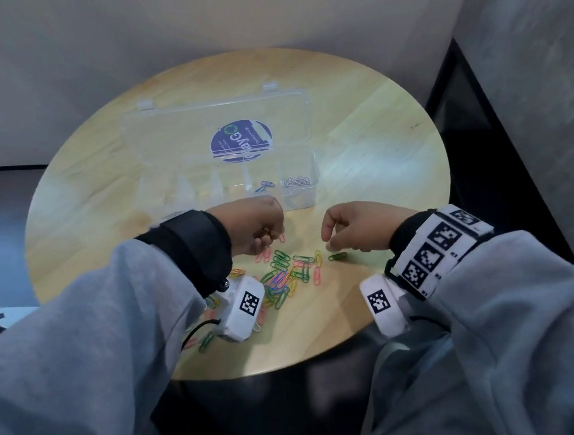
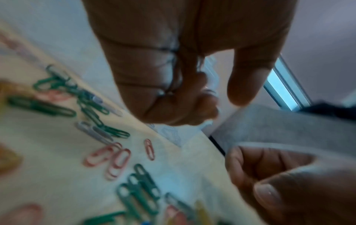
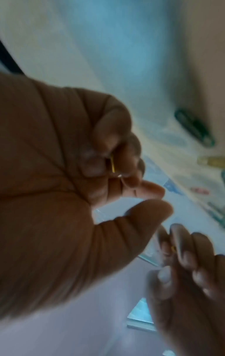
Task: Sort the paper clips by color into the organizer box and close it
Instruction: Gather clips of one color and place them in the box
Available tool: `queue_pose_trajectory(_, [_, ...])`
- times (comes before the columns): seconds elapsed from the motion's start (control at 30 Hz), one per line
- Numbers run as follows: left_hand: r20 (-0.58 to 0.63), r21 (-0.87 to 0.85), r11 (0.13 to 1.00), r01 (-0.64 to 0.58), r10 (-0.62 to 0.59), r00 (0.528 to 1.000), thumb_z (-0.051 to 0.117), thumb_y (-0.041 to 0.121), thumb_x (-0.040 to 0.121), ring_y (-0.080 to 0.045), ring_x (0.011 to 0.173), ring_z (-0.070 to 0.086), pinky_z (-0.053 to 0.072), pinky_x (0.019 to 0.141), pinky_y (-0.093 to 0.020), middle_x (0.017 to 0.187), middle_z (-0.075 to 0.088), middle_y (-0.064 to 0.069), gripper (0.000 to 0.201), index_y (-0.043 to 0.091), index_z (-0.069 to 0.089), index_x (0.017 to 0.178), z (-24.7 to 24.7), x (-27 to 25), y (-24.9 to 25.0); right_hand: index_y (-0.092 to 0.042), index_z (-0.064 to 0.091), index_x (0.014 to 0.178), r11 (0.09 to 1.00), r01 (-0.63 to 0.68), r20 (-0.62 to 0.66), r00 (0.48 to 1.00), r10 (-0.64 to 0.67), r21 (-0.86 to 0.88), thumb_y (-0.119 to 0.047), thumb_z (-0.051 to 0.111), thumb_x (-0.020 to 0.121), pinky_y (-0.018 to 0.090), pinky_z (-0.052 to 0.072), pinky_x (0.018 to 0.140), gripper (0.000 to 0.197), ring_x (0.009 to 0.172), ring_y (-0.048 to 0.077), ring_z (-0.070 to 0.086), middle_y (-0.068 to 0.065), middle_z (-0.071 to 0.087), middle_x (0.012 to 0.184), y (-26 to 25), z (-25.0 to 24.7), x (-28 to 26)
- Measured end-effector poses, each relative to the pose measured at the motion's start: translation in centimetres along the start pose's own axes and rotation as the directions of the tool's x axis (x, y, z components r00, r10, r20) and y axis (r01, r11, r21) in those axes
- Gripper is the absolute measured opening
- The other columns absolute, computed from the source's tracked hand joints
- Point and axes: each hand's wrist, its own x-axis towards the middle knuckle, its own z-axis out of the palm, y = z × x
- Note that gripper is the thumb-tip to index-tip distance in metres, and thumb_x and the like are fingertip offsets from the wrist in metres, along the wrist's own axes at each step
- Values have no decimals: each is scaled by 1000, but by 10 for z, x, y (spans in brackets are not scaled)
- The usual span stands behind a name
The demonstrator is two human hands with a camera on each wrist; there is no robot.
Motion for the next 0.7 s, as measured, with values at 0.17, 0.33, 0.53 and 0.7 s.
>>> queue_pose_trajectory(0.17, [-21,792,610,-34,83,996,74,29,69,-13,68,49,37,59,-24,73,52,8,23,27,56,83,21,-5,-5,-32,58,96,947,14,-10,1000,-18,-320,-21,63,80,25,36,53,19,57,8,45,-9,46,65,-5,16,6])
queue_pose_trajectory(0.33, [-19,933,359,-19,103,994,75,40,71,-17,81,52,31,49,-23,79,54,6,35,22,59,95,38,-7,-10,-28,57,84,921,39,36,999,-27,-389,-18,66,80,32,50,74,14,87,20,61,-1,63,94,-9,18,15])
queue_pose_trajectory(0.53, [-43,921,389,-19,149,988,74,32,74,-17,81,49,28,48,-21,83,54,5,24,23,54,84,41,-5,-18,-19,56,84,908,38,54,998,-17,-418,-15,65,84,22,40,57,10,82,16,54,-5,56,80,-9,16,18])
queue_pose_trajectory(0.7, [-36,925,379,-43,197,980,63,21,80,-16,80,48,29,49,-18,87,51,5,7,23,58,84,42,-4,-17,-17,56,81,907,37,52,999,-17,-420,-12,62,84,20,35,52,9,61,8,45,-8,49,68,-10,16,18])
